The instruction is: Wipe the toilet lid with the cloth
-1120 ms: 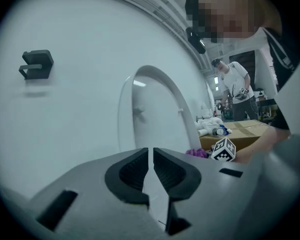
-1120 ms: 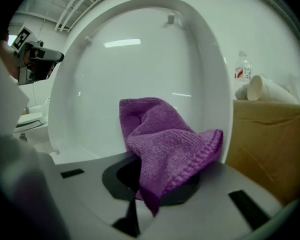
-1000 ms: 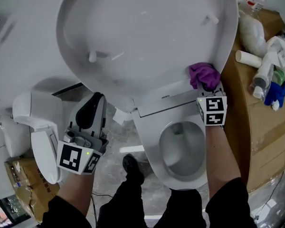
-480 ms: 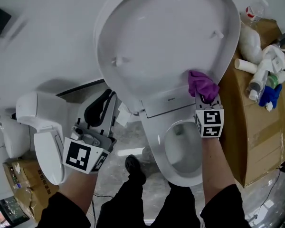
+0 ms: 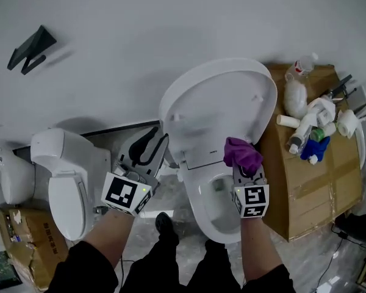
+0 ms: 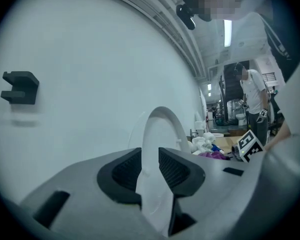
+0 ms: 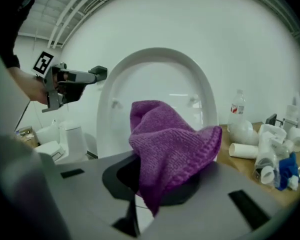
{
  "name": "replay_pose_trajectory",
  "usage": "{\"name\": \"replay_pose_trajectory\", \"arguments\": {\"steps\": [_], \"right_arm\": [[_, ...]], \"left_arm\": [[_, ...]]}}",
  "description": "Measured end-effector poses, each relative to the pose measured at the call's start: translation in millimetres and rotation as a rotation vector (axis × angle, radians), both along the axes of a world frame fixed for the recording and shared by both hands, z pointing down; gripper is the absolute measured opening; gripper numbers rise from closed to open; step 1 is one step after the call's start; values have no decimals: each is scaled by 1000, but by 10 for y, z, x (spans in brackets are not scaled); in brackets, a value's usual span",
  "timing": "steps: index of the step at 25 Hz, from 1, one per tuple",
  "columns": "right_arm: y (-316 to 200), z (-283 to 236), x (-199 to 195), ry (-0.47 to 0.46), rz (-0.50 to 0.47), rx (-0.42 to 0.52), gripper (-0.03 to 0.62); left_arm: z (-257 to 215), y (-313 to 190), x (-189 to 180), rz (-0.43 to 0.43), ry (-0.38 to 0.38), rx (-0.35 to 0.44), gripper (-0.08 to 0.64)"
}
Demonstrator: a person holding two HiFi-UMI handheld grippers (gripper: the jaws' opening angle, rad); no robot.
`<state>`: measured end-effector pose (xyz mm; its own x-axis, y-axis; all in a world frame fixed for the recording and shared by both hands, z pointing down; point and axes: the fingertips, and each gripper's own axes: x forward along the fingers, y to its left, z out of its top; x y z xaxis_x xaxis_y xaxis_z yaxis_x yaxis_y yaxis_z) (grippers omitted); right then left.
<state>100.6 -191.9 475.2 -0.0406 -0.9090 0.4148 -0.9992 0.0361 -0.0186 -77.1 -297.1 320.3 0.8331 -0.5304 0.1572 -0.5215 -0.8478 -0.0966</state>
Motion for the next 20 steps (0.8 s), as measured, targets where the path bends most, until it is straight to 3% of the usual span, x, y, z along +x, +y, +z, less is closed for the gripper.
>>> {"name": "replay_pose_trajectory", "arguments": {"steps": [3, 6, 12, 17, 20], "right_arm": [[84, -320, -176, -21, -35, -1, 55], [122, -650, -315, -16, -79, 10, 55], [152, -1068, -497, 0, -144, 29, 55], [184, -1096, -652, -15, -166, 13, 55], [218, -1112, -704, -25, -165, 13, 55]], "left_arm": [[-182, -85, 64, 21, 0, -6, 152], [-251, -202, 200, 68, -45, 11, 183], [-38, -522, 405, 114, -125, -27, 229], [35, -620, 467, 151, -122, -54, 235], [52, -584, 462, 177, -126, -54, 204]]}}
